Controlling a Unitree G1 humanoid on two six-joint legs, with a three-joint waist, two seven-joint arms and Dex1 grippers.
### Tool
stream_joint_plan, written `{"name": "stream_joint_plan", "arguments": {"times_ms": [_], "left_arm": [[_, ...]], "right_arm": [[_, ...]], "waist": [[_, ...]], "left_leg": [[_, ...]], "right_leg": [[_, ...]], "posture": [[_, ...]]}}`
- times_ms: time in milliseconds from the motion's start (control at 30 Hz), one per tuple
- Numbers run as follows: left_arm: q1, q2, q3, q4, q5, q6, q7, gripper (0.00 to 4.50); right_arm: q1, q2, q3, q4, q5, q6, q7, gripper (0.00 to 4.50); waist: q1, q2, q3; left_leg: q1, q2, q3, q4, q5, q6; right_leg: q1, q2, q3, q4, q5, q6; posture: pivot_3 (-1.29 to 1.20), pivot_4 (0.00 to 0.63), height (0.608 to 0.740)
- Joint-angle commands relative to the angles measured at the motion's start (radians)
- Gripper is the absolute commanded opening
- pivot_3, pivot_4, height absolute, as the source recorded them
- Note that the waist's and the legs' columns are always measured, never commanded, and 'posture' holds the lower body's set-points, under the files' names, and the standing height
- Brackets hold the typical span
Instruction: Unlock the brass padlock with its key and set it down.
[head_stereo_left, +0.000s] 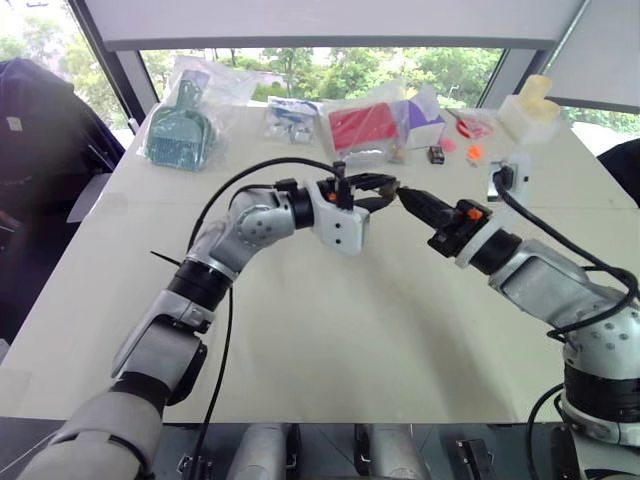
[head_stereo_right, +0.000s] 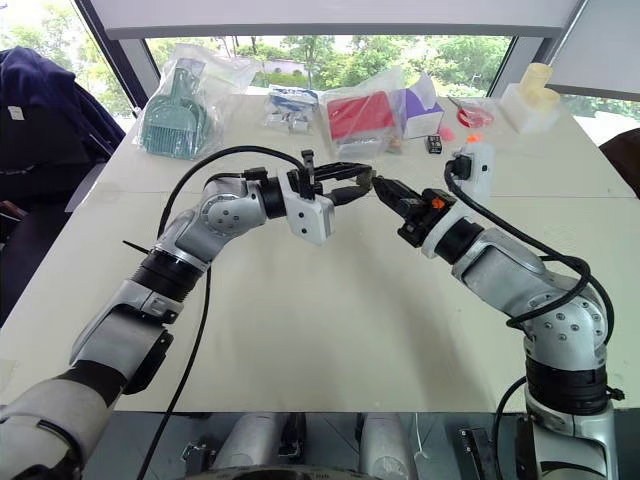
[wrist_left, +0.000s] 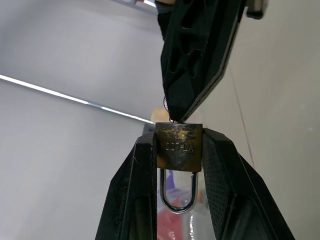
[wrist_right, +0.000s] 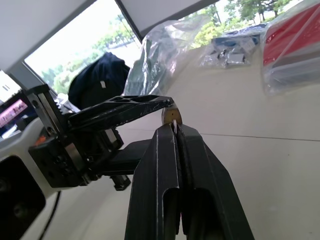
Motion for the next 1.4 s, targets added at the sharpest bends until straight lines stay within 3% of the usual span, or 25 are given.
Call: {"name": "stream_joint_plan", "arguments": {"times_ms": [33,300,600,833,1400], "left_arm": [[-0.02,-0.006,0.022,-0.045,0.02,-0.031,0.062,0.65],[-0.019,0.011,0.014,-0.056,0.059,-0.062,0.123,0.65],[-0.018,0.024,0.001,-0.057,0.09,-0.089,0.146,0.65],[-0.012,0.031,0.001,-0.076,0.145,-0.126,0.222,0.65],[-0.008,0.057,-0.015,-0.085,0.246,-0.176,0.329,0.65]], "right_arm": [[-0.005,0.051,-0.02,-0.012,0.085,-0.046,-0.077,0.04],[-0.02,0.155,-0.03,0.002,0.191,-0.157,-0.235,0.04],[-0.034,0.174,-0.032,0.011,0.226,-0.198,-0.279,0.04],[-0.063,0.277,-0.064,0.03,0.327,-0.321,-0.425,0.04],[-0.102,0.431,-0.112,0.078,0.354,-0.519,-0.663,0.04]], "waist": [[0.0,0.0,0.0],[0.0,0.0,0.0],[-0.001,0.0,0.0],[0.0,0.0,0.0],[-0.003,0.0,0.0]], "left_leg": [[0.0,0.0,0.0,0.0,0.0,0.0],[0.0,0.0,0.0,0.0,0.0,0.0],[0.0,0.0,0.0,0.0,0.0,0.0],[0.0,0.0,0.0,0.0,0.0,0.0],[0.0,0.0,0.001,0.0,0.0,0.0]], "right_leg": [[0.0,0.0,0.0,0.0,0.0,0.0],[0.0,0.0,0.0,0.0,0.0,0.0],[0.0,0.0,0.0,0.0,0.0,0.0],[0.0,0.0,0.0,0.001,0.0,0.0],[0.0,0.0,0.0,0.001,0.0,0.0]], "posture": [[0.0,0.15,0.74],[0.0,0.15,0.74],[0.0,0.15,0.74],[0.0,0.15,0.74],[0.0,0.15,0.74]]}}
